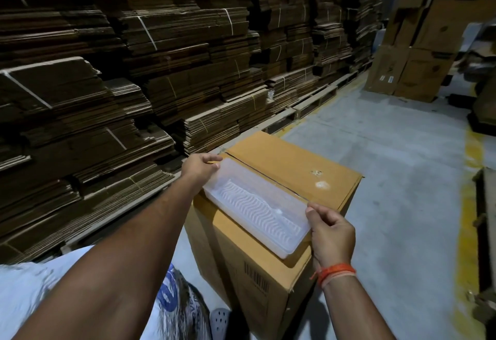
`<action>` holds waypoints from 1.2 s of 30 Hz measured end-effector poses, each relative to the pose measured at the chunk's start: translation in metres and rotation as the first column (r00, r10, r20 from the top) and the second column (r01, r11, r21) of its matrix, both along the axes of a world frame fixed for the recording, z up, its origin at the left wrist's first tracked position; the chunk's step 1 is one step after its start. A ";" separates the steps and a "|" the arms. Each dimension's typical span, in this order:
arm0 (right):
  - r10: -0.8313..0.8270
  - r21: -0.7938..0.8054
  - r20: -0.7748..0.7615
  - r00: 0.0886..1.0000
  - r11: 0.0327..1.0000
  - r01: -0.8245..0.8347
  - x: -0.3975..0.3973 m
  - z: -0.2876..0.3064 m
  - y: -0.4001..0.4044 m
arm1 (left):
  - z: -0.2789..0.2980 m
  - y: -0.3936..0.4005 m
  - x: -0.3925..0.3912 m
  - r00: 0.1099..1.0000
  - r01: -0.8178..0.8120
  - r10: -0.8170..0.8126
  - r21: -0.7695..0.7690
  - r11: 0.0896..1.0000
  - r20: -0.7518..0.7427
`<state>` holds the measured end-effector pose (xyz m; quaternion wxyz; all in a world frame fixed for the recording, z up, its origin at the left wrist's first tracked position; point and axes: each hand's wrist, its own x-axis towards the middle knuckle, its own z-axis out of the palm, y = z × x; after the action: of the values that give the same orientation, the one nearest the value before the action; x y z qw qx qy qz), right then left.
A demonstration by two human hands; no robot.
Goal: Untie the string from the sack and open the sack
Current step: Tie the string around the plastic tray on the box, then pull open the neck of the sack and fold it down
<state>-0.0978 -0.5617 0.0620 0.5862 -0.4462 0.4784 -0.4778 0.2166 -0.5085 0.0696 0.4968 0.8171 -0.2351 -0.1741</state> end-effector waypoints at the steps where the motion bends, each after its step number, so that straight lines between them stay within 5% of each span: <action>1: 0.003 0.003 0.005 1.000 1.000 -0.003 0.000 0.001 0.000 | 0.000 -0.001 0.000 1.000 0.012 -0.012 0.003 1.000 -0.004; 16: 0.061 -0.039 -0.070 0.996 0.997 -0.064 -0.008 0.006 0.012 | 0.006 0.009 -0.019 0.999 0.027 -0.027 -0.014 1.000 0.046; 19: -0.066 -0.250 -0.276 0.959 0.968 -0.006 -0.017 0.009 0.029 | 0.013 0.033 -0.041 0.989 -0.055 0.061 -0.050 0.997 0.134; 23: -0.173 -0.561 -0.284 0.943 0.828 -0.017 -0.018 0.012 0.076 | 0.003 0.102 -0.077 0.967 -0.141 0.150 -0.055 0.988 0.207; 29: 0.205 -0.576 -0.283 0.937 0.745 -0.337 0.027 -0.009 0.159 | -0.019 0.253 -0.122 0.930 -0.336 0.324 0.044 0.941 0.173; 36: 0.619 -0.452 -0.412 0.668 0.498 -0.740 0.071 -0.033 0.269 | -0.031 0.412 -0.153 0.832 -0.549 0.533 0.087 0.831 0.154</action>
<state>-0.0264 -0.2932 0.0289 0.5088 -0.8000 0.1457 -0.2827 0.0631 -0.0963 0.0390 0.4572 0.8892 -0.0126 0.0098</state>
